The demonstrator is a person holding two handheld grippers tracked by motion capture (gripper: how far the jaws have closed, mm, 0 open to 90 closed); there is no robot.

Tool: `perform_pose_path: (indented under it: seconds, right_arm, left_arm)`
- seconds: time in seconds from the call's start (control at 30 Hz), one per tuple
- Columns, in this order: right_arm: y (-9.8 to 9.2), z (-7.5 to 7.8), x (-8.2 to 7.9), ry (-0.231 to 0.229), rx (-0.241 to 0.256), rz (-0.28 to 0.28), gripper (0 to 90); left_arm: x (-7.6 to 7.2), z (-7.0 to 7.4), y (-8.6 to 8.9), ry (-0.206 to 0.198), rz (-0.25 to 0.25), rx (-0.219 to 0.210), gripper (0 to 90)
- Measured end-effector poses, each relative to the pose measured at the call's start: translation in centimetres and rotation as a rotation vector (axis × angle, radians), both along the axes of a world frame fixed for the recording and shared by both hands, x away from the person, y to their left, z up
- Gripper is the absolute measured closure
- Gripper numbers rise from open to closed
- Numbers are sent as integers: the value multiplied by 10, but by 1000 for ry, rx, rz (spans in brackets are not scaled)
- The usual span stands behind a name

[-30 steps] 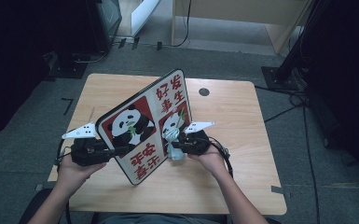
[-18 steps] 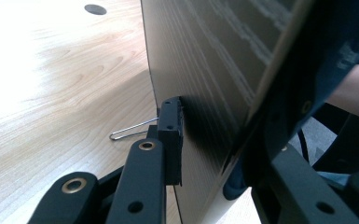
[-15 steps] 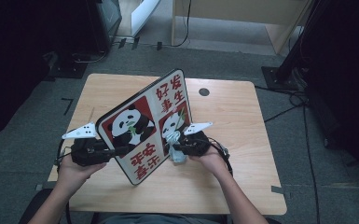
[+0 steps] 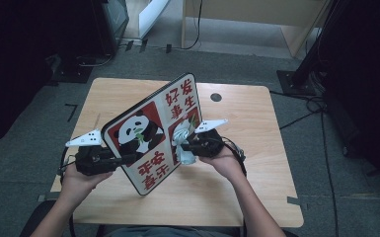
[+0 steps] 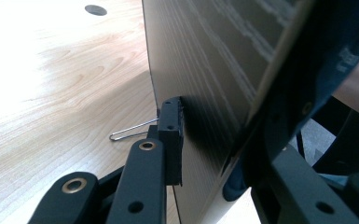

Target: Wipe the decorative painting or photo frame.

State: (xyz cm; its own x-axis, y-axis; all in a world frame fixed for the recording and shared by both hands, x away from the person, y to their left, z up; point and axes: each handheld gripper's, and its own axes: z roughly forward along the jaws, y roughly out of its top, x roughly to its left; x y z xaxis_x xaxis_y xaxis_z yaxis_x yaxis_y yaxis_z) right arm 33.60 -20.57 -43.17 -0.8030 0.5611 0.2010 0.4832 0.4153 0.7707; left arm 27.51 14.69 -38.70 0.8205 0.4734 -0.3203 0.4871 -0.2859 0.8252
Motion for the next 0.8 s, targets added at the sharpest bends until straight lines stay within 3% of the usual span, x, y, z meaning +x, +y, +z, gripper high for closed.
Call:
perform_pose_path:
  seconds: [0.57, 0.8]
  right_arm:
    - [24, 90, -7, -98, 65, 58, 782]
    - [37, 116, -7, -145, 85, 107, 781]
  left_arm:
    - [-1, 1, -1, -9, 14, 14, 735]
    - [-1, 1, -1, -7, 17, 14, 738]
